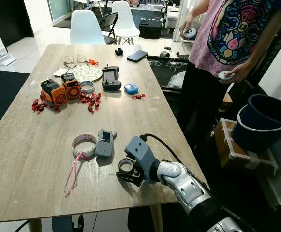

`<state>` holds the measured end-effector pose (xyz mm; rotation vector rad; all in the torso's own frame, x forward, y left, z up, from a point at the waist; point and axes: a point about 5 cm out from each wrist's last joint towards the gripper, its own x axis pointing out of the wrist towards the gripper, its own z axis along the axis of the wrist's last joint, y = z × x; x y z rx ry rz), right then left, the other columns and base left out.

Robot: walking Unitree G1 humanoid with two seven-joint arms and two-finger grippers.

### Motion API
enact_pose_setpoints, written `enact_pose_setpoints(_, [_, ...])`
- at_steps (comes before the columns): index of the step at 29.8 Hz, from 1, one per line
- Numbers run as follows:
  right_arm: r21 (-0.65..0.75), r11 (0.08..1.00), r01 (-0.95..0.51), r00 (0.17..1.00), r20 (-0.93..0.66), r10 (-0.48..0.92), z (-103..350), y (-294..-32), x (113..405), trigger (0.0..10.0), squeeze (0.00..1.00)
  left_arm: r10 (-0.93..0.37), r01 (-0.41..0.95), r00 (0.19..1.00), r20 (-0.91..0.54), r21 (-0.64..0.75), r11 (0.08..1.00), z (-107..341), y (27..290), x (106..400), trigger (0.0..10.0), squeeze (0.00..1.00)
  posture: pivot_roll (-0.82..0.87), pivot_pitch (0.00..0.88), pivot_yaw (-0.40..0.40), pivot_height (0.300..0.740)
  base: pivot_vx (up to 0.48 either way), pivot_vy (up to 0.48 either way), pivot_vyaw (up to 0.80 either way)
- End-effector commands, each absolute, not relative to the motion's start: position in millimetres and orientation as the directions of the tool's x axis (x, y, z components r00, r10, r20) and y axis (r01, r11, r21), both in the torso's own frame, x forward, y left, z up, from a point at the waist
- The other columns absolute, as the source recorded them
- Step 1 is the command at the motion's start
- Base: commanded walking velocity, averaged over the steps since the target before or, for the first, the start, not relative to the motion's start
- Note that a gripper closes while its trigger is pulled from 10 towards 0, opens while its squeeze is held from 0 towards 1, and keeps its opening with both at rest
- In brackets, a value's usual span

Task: Hang keys on a hook

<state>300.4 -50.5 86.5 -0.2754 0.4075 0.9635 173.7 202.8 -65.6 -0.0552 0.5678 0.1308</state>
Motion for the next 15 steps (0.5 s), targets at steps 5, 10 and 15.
enact_pose_setpoints(5, [0.093, 0.611, -0.786, 0.431, -0.626, 0.649, 42.0, -68.8, 282.1, 10.0, 0.00, 0.102, -0.132, 0.843, -0.528, -0.020, 0.991, -64.5, 200.3, 174.8, 10.0, 0.00, 0.08, 0.068, -0.062, 0.740, 0.000, 0.000, 0.00])
enact_pose_setpoints(10, [0.087, 0.607, -0.790, 0.431, -0.625, 0.651, 42.0, -68.3, 282.1, 10.0, 0.00, 0.101, -0.131, 0.843, -0.528, -0.019, 0.991, -64.5, 200.8, 174.3, 10.0, 0.00, 0.08, 0.066, -0.061, 0.740, 0.000, 0.000, 0.00])
enact_pose_setpoints(15, [0.094, 0.606, -0.790, 0.429, -0.622, 0.655, 41.9, -67.6, 282.0, 9.3, 0.00, 0.102, -0.131, 0.843, -0.528, -0.018, 0.991, -64.6, 201.1, 173.9, 10.0, 0.00, 0.08, 0.064, -0.061, 0.740, 0.000, 0.000, 0.00])
